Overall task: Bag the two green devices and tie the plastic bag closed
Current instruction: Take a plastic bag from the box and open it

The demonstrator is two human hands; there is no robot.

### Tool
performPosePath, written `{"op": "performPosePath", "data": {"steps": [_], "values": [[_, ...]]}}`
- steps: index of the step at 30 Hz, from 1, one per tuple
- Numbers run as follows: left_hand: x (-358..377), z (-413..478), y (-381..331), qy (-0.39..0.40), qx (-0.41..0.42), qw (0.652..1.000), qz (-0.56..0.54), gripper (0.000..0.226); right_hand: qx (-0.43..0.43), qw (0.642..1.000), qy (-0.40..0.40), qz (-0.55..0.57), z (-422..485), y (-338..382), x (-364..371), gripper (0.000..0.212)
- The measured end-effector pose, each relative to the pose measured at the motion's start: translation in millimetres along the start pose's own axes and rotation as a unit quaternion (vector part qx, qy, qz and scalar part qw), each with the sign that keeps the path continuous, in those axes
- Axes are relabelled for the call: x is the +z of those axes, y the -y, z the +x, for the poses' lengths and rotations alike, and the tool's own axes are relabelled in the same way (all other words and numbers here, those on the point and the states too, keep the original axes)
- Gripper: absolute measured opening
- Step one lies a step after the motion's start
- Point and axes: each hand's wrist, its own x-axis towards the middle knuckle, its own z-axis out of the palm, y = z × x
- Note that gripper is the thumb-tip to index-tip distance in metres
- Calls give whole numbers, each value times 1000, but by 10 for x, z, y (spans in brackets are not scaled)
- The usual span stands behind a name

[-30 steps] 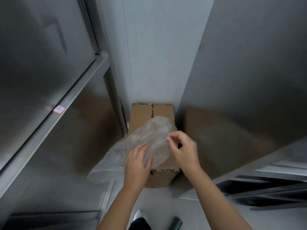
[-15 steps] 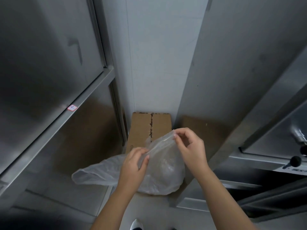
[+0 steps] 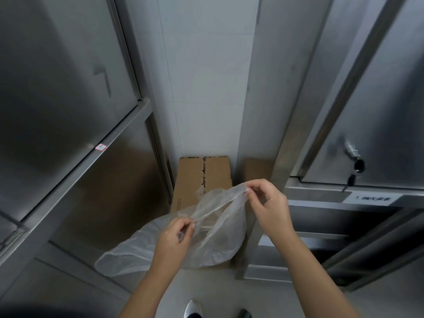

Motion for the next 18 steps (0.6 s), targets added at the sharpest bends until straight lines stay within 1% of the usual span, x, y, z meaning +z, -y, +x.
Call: {"op": "performPosePath", "data": {"steps": [4,6,10,14,18], "values": [[32,-285,-80,1,-5,1000,3,19,19,1000,2,-4,-296,-59,-136,18],[70,-438,-142,2,-13,1000,-2,17,28,1000,1,-5,-468,-96,-208,20],[142,-750,-216,9,-34,999,-27,13,54,999,0,1,-835,-174,-346,32],[170,-1065,-262,24,-38,999,-29,15,78,997,-11,-6,-1162,-247,-450,21],[139,-1300,-289,43,-35,998,-18,10,101,995,-15,-18,-1441,-232,-498,19]]}}
